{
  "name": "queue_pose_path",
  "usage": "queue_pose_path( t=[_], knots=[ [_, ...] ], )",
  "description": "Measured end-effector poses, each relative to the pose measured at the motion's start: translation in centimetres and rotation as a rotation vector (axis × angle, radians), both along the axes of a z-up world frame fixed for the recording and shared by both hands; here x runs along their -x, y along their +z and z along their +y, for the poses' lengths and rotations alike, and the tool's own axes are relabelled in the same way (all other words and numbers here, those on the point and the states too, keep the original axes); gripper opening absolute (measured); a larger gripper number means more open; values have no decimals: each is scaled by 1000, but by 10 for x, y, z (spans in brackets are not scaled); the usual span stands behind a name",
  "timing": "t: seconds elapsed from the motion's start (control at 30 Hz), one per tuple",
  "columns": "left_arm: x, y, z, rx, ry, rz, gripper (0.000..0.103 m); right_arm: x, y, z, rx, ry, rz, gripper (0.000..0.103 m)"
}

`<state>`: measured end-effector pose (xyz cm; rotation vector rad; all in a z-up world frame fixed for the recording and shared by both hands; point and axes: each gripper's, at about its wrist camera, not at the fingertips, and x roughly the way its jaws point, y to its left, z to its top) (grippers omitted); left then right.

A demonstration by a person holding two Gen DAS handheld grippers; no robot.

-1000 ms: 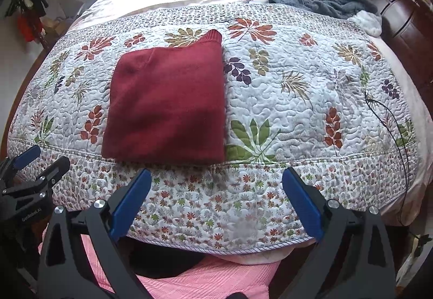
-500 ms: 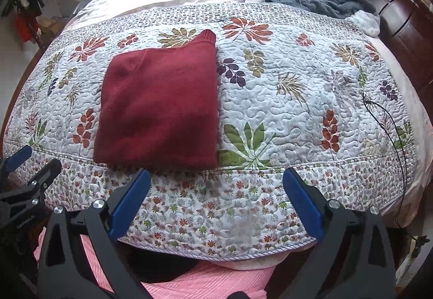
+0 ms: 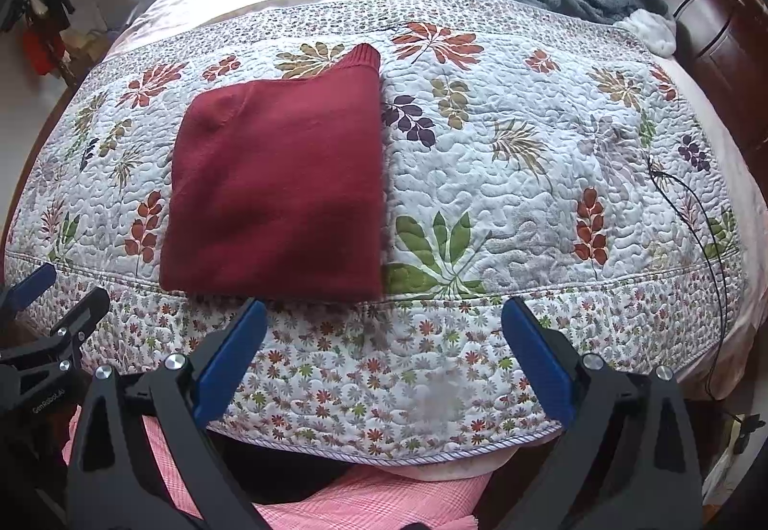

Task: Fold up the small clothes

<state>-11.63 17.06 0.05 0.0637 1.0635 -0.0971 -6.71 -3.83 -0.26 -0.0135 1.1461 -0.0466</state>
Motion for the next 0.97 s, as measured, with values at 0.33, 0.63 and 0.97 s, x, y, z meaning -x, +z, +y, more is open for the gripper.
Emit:
queue_pose_path(
  t=[0.33, 0.63, 0.97],
  knots=[
    [-1, -2, 0, -5, 5, -1, 90, -1, -2, -2, -4, -10, 1, 97],
    [-2, -1, 0, 3, 8, -9, 90, -1, -5, -4, -14, -25, 9, 97],
    [-2, -1, -2, 8, 11, -13, 90, -3, -8, -7, -16, -36, 22, 97]
  ],
)
